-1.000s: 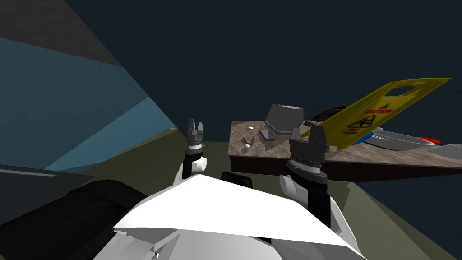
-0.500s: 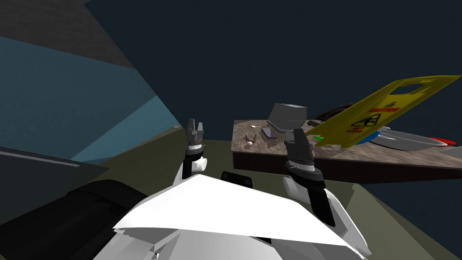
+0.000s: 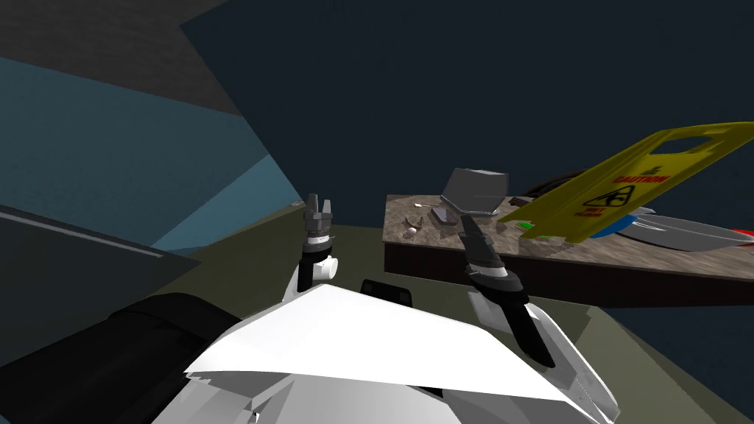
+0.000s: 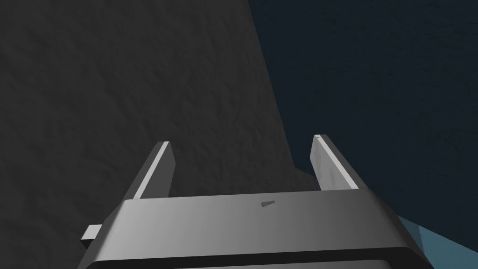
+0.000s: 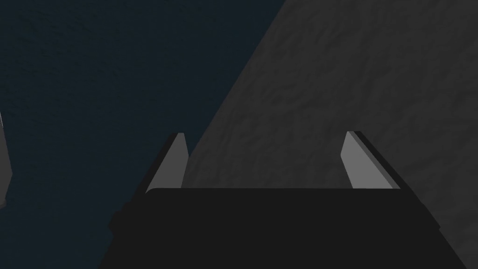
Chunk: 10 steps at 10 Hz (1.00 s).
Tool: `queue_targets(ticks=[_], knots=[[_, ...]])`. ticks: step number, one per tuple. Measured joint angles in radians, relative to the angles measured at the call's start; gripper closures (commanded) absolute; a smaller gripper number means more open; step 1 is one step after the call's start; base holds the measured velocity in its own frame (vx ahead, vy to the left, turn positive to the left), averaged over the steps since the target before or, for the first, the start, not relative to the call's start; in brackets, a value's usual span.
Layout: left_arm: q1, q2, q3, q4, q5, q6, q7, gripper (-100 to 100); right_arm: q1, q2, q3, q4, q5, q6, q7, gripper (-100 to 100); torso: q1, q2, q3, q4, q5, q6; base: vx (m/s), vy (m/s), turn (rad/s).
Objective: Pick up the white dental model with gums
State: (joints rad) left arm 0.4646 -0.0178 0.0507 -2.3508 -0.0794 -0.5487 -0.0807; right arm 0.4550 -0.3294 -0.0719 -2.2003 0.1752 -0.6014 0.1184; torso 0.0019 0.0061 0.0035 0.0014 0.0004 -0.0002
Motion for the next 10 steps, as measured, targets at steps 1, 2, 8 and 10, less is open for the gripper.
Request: queue_targets(ticks=[1, 2, 8, 10], knots=[[0.000, 0.000, 0.000, 0.000, 0.000, 0.000, 0.000, 0, 0.000, -0.022, -0.002, 0.008, 0.004, 0.001, 0.003, -100, 0.000, 0.000, 0.000, 0.000, 0.000, 0.000, -0.109, 0.057, 0.066], [0.000, 0.000, 0.000, 0.000, 0.000, 0.000, 0.000, 0, 0.000, -0.054, -0.005, 0.021, 0.013, 0.003, 0.007, -100, 0.001, 0.001, 0.001, 0.000, 0.000, 0.000, -0.089, 0.044, 0.056], [0.000, 0.000, 0.000, 0.000, 0.000, 0.000, 0.000, 0, -0.016, -0.215, -0.001, 0.122, 0.068, 0.003, 0.045, -100, 0.000, 0.000, 0.000, 0.000, 0.000, 0.000, -0.081, 0.043, 0.092], [0.000, 0.000, 0.000, 0.000, 0.000, 0.000, 0.000, 0, -0.023, -0.274, 0.002, 0.160, 0.090, 0.000, 0.059, -100, 0.000, 0.000, 0.000, 0.000, 0.000, 0.000, -0.083, 0.047, 0.114]])
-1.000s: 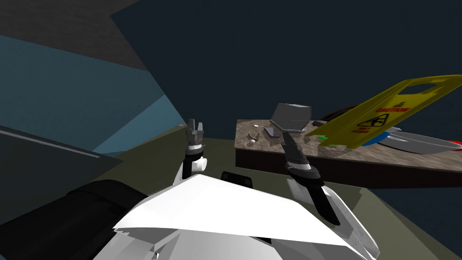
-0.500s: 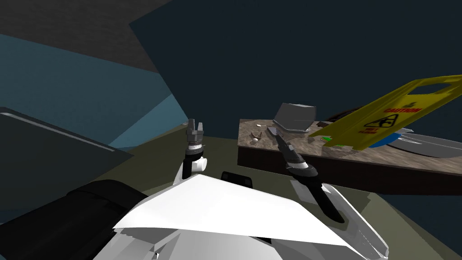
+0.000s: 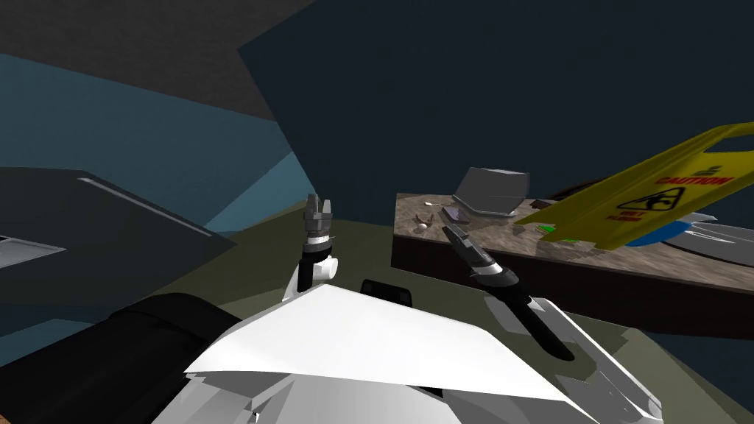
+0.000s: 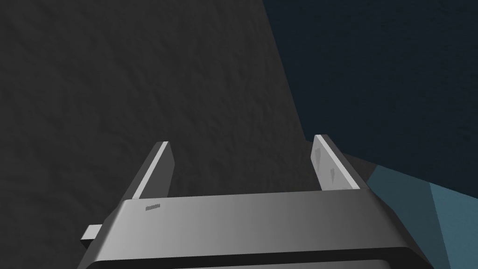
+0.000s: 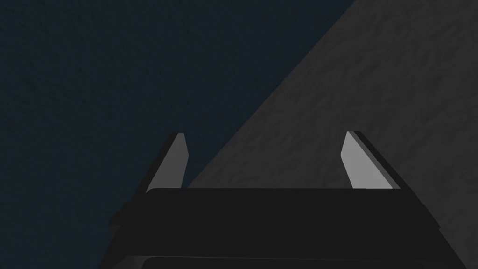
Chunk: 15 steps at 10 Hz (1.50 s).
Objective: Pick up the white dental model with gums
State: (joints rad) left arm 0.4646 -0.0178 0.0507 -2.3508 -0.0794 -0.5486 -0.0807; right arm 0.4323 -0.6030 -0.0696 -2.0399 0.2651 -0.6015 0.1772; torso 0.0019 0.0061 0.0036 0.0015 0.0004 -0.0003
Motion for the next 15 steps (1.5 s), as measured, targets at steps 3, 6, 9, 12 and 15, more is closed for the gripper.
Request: queue_targets(ticks=[3, 6, 9, 12, 15], knots=[[0.000, 0.000, 0.000, 0.000, 0.000, 0.000, 0.000, 0, -0.004, -0.084, 0.007, 0.047, 0.032, 0.001, 0.024, -100, 0.000, -0.002, -0.001, 0.000, 0.000, 0.001, -0.065, 0.055, 0.108], [0.000, 0.000, 0.000, 0.000, 0.000, 0.000, 0.000, 0, -0.001, -0.175, 0.008, 0.101, 0.070, 0.001, 0.047, -100, 0.000, -0.002, -0.001, 0.000, 0.000, 0.000, -0.054, 0.041, 0.101], [0.000, 0.000, 0.000, 0.000, 0.000, 0.000, 0.000, 0, -0.020, -0.268, 0.018, 0.166, 0.104, 0.000, 0.067, -100, -0.001, -0.004, -0.002, -0.001, 0.000, 0.001, -0.039, 0.045, 0.136], [0.000, 0.000, 0.000, 0.000, 0.000, 0.000, 0.000, 0, -0.028, -0.357, 0.029, 0.242, 0.148, -0.010, 0.097, -100, -0.001, -0.004, -0.002, -0.001, 0.000, 0.000, -0.026, 0.033, 0.104], [0.000, 0.000, 0.000, 0.000, 0.000, 0.000, 0.000, 0, -0.029, -0.440, 0.033, 0.309, 0.182, -0.025, 0.123, -100, -0.002, -0.005, -0.003, -0.001, 0.000, 0.001, -0.010, 0.029, 0.140]])
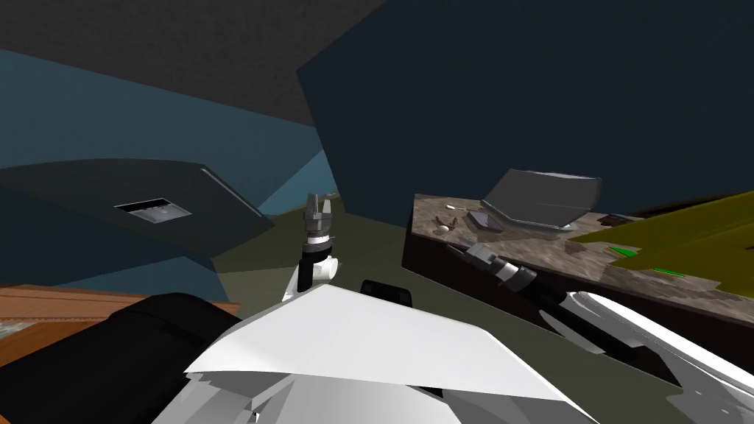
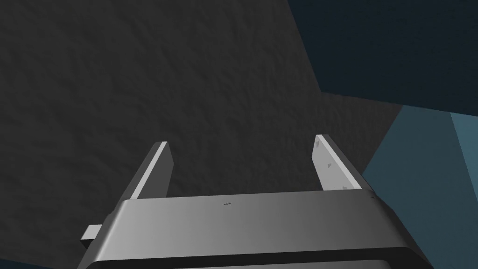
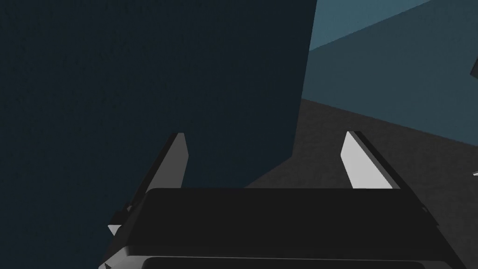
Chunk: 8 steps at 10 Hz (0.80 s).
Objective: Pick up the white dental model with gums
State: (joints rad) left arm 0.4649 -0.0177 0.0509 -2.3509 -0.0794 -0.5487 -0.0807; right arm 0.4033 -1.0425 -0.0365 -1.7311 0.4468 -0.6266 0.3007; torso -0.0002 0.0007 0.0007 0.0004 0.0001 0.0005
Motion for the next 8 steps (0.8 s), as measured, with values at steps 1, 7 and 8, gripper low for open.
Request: queue_targets(ticks=[1, 7, 8], knots=[[0.000, 0.000, 0.000, 0.000, 0.000, 0.000, 0.000, 0, -0.010, -0.029, 0.012, 0.032, 0.020, 0.001, 0.010, -100, 0.000, -0.001, 0.000, 0.000, 0.000, -0.001, 0.002, 0.021, 0.086], [0.000, 0.000, 0.000, 0.000, 0.000, 0.000, 0.000, 0, -0.011, -0.184, 0.032, 0.152, 0.101, -0.016, 0.063, -100, -0.001, -0.003, -0.002, -0.001, 0.000, 0.000, 0.019, 0.010, 0.127], [0.000, 0.000, 0.000, 0.000, 0.000, 0.000, 0.000, 0, -0.013, -0.197, 0.036, 0.178, 0.111, -0.024, 0.074, -100, -0.002, -0.002, -0.001, -0.001, -0.001, 0.000, 0.036, -0.001, 0.148]])
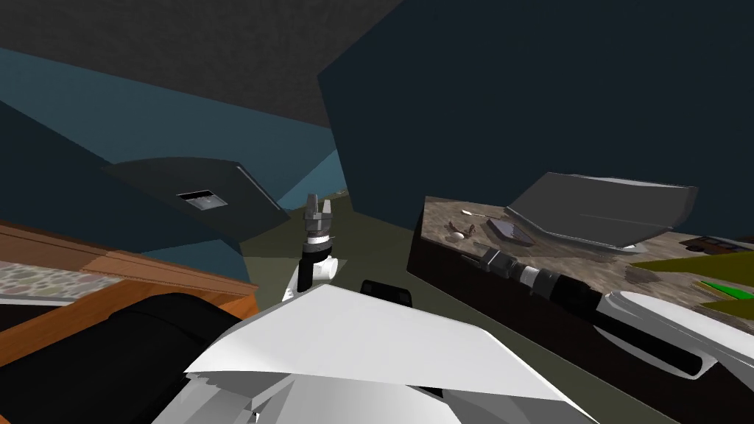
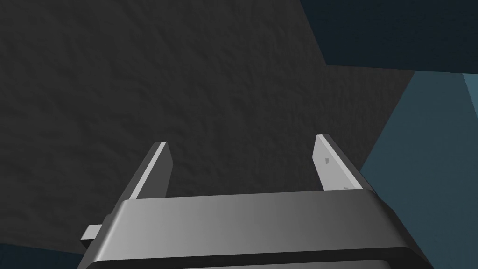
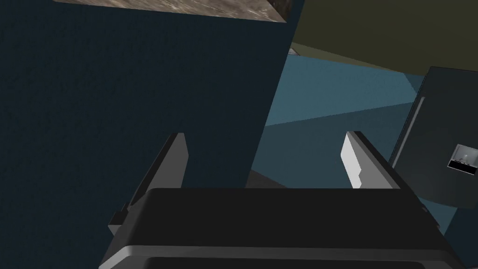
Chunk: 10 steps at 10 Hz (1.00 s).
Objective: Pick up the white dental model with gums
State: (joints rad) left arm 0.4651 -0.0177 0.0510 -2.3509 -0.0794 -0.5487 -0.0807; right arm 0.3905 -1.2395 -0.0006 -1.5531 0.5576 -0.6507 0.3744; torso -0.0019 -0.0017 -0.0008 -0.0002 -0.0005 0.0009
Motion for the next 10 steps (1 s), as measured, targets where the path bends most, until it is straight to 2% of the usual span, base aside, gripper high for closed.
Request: queue_targets(ticks=[1, 5, 8, 9, 10], knots=[[0.000, 0.000, 0.000, 0.000, 0.000, 0.000, 0.000, 0, -0.011, -0.030, 0.016, 0.024, 0.021, 0.004, 0.004, -100, 0.000, -0.001, 0.000, 0.000, 0.000, -0.001, 0.037, -0.006, 0.109], [0.000, 0.000, 0.000, 0.000, 0.000, 0.000, 0.000, 0, 0.008, -0.101, 0.021, 0.099, 0.070, -0.011, 0.046, -100, -0.001, -0.002, -0.001, 0.000, 0.000, -0.001, 0.051, -0.013, 0.129], [0.000, 0.000, 0.000, 0.000, 0.000, 0.000, 0.000, 0, -0.010, -0.139, 0.046, 0.174, 0.108, -0.028, 0.071, -100, -0.001, -0.002, -0.001, 0.000, 0.000, 0.000, 0.062, -0.020, 0.131], [0.000, 0.000, 0.000, 0.000, 0.000, 0.000, 0.000, 0, -0.036, -0.147, 0.065, 0.232, 0.127, -0.048, 0.088, -100, -0.001, -0.003, -0.002, -0.001, 0.000, 0.000, 0.119, -0.052, 0.238], [0.000, 0.000, 0.000, 0.000, 0.000, 0.000, 0.000, 0, -0.040, -0.172, 0.071, 0.286, 0.144, -0.073, 0.107, -100, -0.003, -0.006, -0.003, -0.001, 0.000, -0.001, 0.136, -0.089, 0.229]])
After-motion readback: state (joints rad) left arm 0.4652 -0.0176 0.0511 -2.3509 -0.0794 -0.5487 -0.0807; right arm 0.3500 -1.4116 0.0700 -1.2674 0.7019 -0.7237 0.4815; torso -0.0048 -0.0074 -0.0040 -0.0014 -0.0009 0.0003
